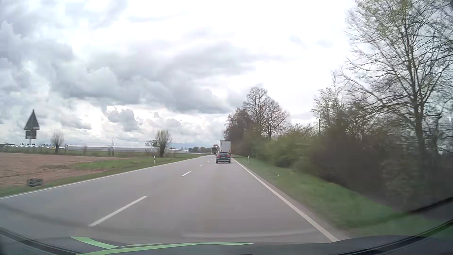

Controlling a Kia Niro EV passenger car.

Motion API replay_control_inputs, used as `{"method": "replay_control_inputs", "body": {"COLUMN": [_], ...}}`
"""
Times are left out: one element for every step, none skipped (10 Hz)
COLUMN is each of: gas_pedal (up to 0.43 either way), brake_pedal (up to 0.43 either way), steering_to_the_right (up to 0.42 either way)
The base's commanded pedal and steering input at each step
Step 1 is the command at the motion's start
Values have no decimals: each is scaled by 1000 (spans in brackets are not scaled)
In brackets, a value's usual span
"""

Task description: Follow the waypoints while adhering to traffic rules and regulations

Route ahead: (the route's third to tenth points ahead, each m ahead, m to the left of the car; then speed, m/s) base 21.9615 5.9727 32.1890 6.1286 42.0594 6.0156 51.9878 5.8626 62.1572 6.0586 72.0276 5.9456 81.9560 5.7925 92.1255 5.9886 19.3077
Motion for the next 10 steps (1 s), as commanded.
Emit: {"method": "replay_control_inputs", "body": {"gas_pedal": [169,169,169,169,177,177,177,189,189,189], "brake_pedal": [0,0,0,0,0,0,0,0,0,0], "steering_to_the_right": [1,2,1,2,2,2,2,2,3,3]}}
